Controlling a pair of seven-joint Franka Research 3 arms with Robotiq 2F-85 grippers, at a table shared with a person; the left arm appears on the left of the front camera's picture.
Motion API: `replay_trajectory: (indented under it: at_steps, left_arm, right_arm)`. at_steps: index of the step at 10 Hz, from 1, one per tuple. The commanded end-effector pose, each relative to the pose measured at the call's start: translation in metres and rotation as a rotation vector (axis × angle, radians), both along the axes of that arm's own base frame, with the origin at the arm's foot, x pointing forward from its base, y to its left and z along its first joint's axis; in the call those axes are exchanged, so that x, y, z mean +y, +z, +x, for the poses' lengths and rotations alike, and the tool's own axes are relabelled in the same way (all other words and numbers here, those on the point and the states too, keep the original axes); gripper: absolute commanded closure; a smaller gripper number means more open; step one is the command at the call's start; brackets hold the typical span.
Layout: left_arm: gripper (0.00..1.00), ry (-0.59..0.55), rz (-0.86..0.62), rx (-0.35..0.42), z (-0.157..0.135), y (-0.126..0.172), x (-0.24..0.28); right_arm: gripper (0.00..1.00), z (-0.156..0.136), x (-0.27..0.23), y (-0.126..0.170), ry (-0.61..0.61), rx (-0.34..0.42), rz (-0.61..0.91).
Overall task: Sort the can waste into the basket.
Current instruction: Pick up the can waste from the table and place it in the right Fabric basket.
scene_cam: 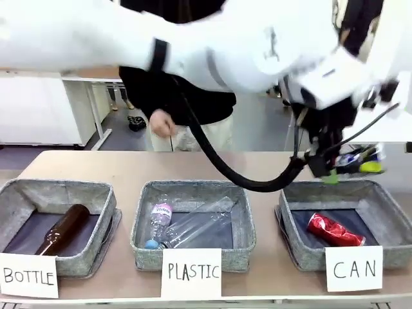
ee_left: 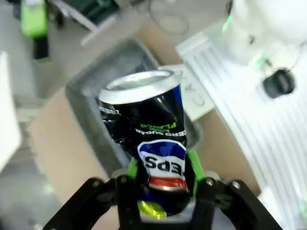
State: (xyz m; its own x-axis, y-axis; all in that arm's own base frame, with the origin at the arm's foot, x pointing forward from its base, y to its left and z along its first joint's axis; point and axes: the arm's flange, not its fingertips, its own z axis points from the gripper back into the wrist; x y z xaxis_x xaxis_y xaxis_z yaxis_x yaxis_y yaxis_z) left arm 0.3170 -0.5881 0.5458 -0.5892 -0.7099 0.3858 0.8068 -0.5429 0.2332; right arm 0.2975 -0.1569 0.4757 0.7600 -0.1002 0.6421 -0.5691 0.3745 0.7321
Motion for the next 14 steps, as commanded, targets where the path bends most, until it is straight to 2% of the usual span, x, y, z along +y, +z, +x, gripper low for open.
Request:
replay_trajectory:
  at_steps: [1,3,4,5,7,11,12,13,14]
  left_arm:
    - [0.56,-0.007,-0.058,-0.03,-0.034,0.037,0.007]
    - [0.56,-0.007,-0.058,-0.03,-0.034,0.037,0.007]
    - [0.56,-0.003,-0.017,-0.004,0.003,0.005,-0.004]
    - [0.56,-0.03,0.016,0.031,0.017,-0.021,-0.033]
    - [0.56,-0.073,0.015,-0.023,0.019,-0.051,-0.068]
    - [0.56,-0.043,0.104,-0.07,0.014,-0.103,-0.109]
    - [0.46,-0.044,0.123,-0.049,0.015,-0.11,-0.112]
    - [0.0,-0.057,0.137,-0.078,0.013,-0.112,-0.113]
    - [0.0,-0.056,0.137,-0.088,0.012,-0.112,-0.112]
  right_arm:
    - [0.0,0.005,-0.003,0.003,-0.008,-0.005,0.006]
    - [0.0,0.005,-0.003,0.003,-0.008,-0.005,0.006]
    - [0.0,0.005,-0.003,0.003,-0.008,-0.005,0.006]
    - [0.0,0.005,-0.003,0.003,-0.008,-0.005,0.006]
    - [0.0,0.005,-0.003,0.003,-0.008,-0.005,0.006]
    - [0.0,0.005,-0.003,0.003,-0.008,-0.005,0.006]
    - [0.0,0.005,-0.003,0.003,-0.008,-0.005,0.006]
    - [0.0,0.005,-0.003,0.003,-0.008,-0.005,0.006]
    - [0.0,0.005,-0.003,0.003,-0.008,-0.005,0.006]
